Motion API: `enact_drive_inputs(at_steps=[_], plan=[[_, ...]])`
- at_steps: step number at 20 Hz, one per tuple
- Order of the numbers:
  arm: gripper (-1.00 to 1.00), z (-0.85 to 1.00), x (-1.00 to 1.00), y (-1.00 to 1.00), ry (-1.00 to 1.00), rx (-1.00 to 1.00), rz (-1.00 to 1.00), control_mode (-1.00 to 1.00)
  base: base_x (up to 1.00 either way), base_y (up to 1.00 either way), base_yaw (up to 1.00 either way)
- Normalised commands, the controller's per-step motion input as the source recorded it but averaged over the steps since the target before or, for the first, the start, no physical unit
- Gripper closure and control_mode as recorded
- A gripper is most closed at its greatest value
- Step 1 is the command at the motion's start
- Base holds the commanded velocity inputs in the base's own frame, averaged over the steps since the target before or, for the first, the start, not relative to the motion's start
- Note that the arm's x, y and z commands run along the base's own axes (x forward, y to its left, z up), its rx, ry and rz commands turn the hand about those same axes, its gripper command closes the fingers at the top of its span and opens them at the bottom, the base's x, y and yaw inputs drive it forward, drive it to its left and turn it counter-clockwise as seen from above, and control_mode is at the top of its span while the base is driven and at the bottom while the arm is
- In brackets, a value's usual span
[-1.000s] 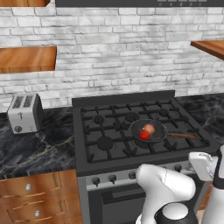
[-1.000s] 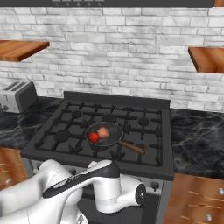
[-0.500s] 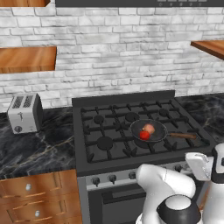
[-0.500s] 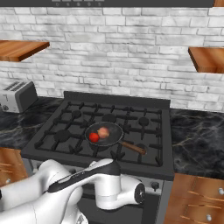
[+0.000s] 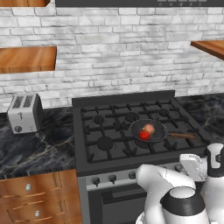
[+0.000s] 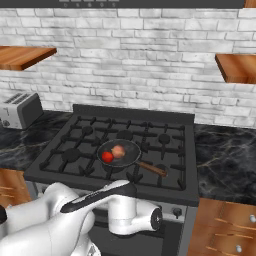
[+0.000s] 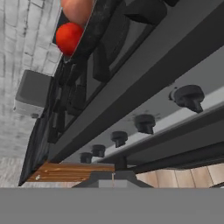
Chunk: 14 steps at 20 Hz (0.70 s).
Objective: Place the pan on the front center burner on the stove. Then place the tomato and the onion in the pan and turn on the front center burner.
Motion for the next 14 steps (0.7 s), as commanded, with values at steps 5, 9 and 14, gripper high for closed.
enact_drive_inputs(at_steps=[5, 9, 14], plan=[[1.0, -0.22, 0.12, 0.07, 0.01, 0.0, 0.0, -1.0, 0.0, 0.0, 0.0], [1.0, -0.17, 0.18, 0.09, 0.0, 0.0, 0.0, -1.0, 0.0, 0.0, 0.0], [1.0, -0.11, 0.15, 0.01, 0.0, 0.0, 0.0, -1.0, 0.0, 0.0, 0.0]])
